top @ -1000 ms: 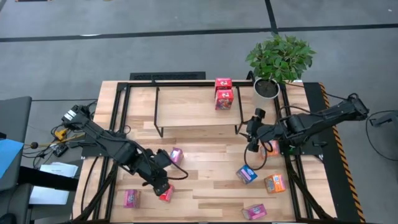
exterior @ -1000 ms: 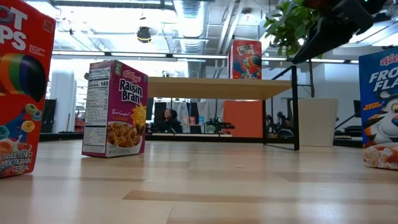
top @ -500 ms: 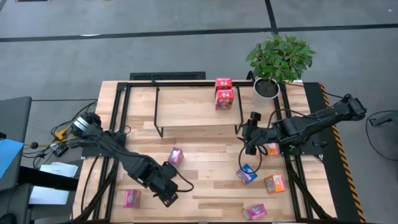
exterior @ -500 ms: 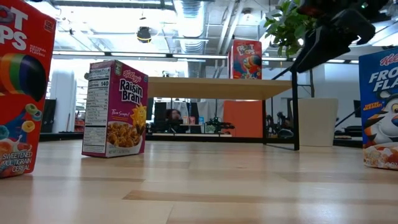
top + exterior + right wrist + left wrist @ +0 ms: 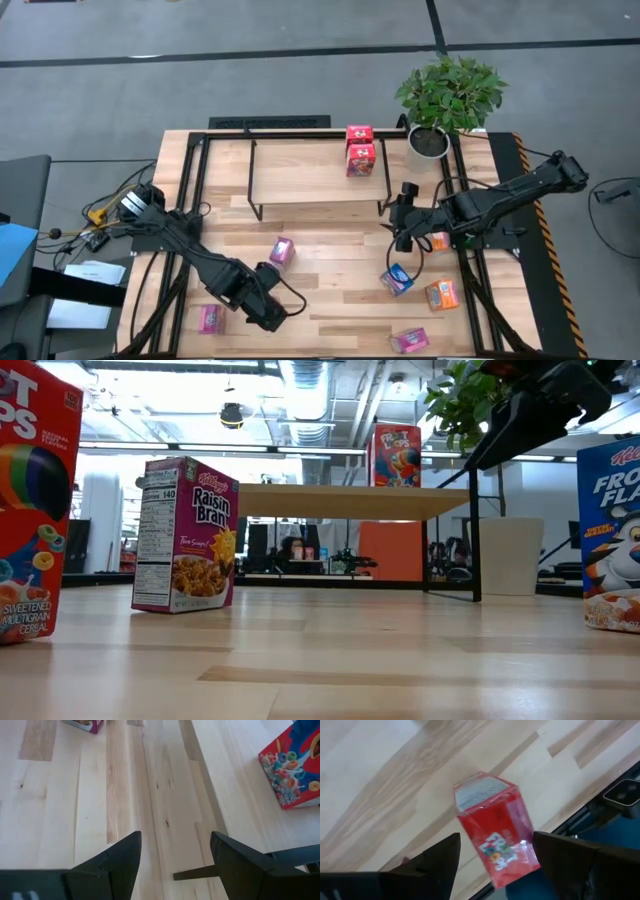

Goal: Stack cereal on shelf
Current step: Put the red cereal box on the shelf

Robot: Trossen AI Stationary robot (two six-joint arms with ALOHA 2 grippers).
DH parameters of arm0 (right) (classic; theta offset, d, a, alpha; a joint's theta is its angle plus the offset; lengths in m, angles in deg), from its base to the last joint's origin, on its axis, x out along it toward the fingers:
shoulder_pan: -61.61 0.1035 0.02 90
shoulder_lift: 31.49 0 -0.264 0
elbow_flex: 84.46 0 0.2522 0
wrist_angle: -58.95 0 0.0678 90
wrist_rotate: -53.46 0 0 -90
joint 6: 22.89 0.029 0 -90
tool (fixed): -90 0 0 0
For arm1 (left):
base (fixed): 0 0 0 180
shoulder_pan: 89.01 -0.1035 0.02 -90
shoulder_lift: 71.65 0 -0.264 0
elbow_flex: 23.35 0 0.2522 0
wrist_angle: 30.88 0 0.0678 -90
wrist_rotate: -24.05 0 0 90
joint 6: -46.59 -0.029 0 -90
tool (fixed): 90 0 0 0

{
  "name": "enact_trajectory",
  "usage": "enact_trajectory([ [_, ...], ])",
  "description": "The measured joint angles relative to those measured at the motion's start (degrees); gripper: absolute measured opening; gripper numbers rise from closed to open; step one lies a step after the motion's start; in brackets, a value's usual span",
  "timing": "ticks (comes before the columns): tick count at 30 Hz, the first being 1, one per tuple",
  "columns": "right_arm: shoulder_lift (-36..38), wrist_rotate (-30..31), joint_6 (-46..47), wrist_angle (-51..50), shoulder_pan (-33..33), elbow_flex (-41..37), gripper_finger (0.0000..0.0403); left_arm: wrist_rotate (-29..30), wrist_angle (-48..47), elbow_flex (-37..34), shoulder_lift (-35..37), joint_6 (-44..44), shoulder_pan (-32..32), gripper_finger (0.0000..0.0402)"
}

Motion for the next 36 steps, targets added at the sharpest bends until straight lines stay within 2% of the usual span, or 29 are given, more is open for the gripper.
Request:
enact_trajectory([
  [6, 0.00, 0.04, 0.04, 0.17, -0.09, 0.00, 0.0265, 1.76, 0.98, 0.00, -0.28, 1.71, -0.11, 0.0239],
  [17, 0.00, 0.10, 1.11, 0.00, 1.12, 0.00, 0.0265, 0.73, 1.08, 0.00, -0.90, 3.45, -0.09, 0.0235],
  [26, 0.00, 0.27, 1.63, -0.07, 2.19, 0.00, 0.0265, -0.88, -0.54, 0.00, -1.54, 2.40, -0.20, 0.0202],
  [36, 0.00, 0.30, 3.09, -0.07, 2.16, 0.00, 0.0265, -4.40, -2.59, 0.00, -1.50, -1.93, -1.10, 0.0145],
])
